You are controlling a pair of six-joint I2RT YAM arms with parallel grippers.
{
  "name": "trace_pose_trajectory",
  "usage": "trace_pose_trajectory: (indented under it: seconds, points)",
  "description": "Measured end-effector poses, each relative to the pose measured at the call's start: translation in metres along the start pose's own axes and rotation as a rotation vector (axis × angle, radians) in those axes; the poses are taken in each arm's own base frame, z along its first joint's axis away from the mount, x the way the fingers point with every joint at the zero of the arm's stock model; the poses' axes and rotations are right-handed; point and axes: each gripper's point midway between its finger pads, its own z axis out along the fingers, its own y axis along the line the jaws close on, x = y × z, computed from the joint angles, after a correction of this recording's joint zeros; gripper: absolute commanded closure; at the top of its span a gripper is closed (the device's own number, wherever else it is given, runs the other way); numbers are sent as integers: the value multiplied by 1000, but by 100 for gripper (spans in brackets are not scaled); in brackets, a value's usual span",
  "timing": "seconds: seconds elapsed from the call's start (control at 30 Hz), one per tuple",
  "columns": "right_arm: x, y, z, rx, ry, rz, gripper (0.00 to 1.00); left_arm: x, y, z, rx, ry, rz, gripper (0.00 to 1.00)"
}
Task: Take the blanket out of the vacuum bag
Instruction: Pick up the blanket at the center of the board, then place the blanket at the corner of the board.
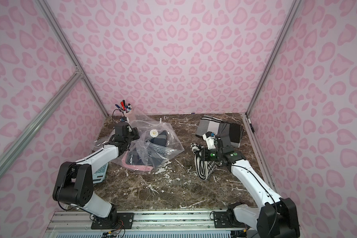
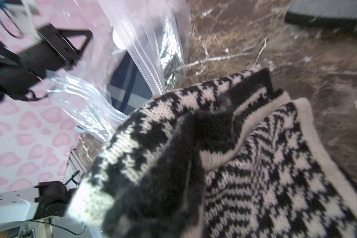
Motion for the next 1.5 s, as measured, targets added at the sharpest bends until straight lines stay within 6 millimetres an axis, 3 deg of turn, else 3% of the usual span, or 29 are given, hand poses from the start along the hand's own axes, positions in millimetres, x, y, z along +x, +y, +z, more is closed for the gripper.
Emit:
trace_pose_trajectory:
  seconds: [0.23, 0.37, 0.83, 1.27, 1.5]
  points:
    - [-72, -8, -63, 21, -249, 59, 100, 0, -5, 1, 24, 2, -4, 96]
    - [-103, -25, -94, 74, -360, 76, 100, -1, -5, 1, 27, 1, -4, 96]
    - [-153, -121, -169, 253, -545, 196, 100, -2, -10, -1, 52, 4, -4, 96]
    - [-192, -190, -198, 358, -596, 207, 100, 0, -10, 0, 53, 10, -2, 96]
    - [-200, -226, -187, 364, -579, 234, 100, -1, -11, 0, 52, 10, 0, 96]
